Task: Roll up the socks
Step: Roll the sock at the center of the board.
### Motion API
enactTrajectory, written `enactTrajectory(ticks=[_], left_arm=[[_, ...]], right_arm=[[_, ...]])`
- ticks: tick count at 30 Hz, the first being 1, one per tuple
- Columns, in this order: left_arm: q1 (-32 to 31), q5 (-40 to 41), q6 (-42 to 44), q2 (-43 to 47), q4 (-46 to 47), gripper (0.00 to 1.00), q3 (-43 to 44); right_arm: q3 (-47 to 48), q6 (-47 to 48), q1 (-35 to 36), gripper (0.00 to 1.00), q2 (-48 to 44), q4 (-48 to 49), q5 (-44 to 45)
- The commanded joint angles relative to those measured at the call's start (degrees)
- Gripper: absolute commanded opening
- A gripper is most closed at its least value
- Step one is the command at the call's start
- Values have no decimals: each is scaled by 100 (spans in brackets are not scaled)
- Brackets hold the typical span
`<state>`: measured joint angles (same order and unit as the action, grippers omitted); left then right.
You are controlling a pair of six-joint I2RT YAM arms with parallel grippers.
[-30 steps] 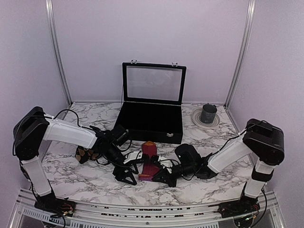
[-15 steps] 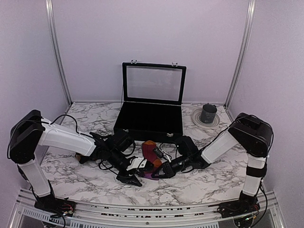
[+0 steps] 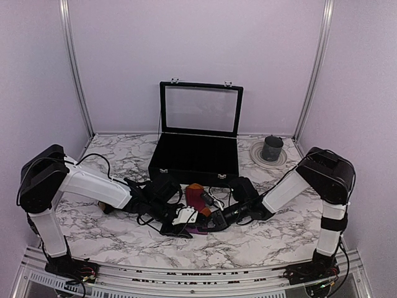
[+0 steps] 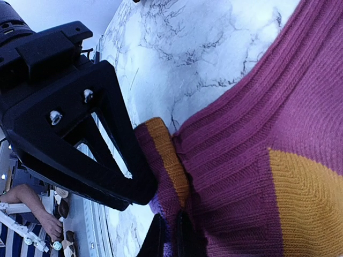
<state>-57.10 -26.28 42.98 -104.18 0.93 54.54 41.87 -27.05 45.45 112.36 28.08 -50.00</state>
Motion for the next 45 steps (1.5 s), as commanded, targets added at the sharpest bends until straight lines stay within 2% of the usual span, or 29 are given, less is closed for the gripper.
enactTrajectory(ticks=[1, 5, 9, 12, 15, 19, 25, 29, 31, 35, 38, 42, 45], left_arm=[[-41, 173, 227, -174, -35, 32, -104], [-45, 459, 224, -285, -34, 23, -91], [-41, 654, 218, -407, -61, 23, -67], [-43, 763, 224, -466, -92, 28, -63], [-40, 914, 154, -406, 30, 41, -149], [-32, 969, 133, -64, 118, 45, -361], [-34, 799, 132, 73, 68, 38, -508], [-55, 541, -158, 3, -7, 33, -418], [-93, 488, -189, 22, 38, 37, -418], [-129, 408, -194, 194, 253, 58, -513], [-126, 313, -179, 332, 285, 61, -549], [-128, 248, -190, 326, 289, 60, -440], [-128, 174, -243, 201, 279, 50, -418]], right_arm=[[-335, -284, -19, 0, 462, -861, 275], [-370, -291, -19, 0, 434, -861, 251], [-544, -301, -19, 1, 234, -834, 245], [-648, -265, -21, 2, 62, -908, 253], [-702, -197, -19, 2, -7, -1023, 284], [-727, -139, -21, 2, -21, -1108, 289], [-623, -100, -25, 2, 19, -1202, 294], [-538, -141, -21, 2, 52, -1199, 324], [-508, -151, -25, 2, 64, -1211, 334], [-497, -151, -20, 2, 101, -1227, 350], [-501, -152, -19, 2, 132, -1200, 343], [-501, -152, -19, 2, 171, -1175, 341], [-477, -160, -21, 2, 181, -1149, 326]])
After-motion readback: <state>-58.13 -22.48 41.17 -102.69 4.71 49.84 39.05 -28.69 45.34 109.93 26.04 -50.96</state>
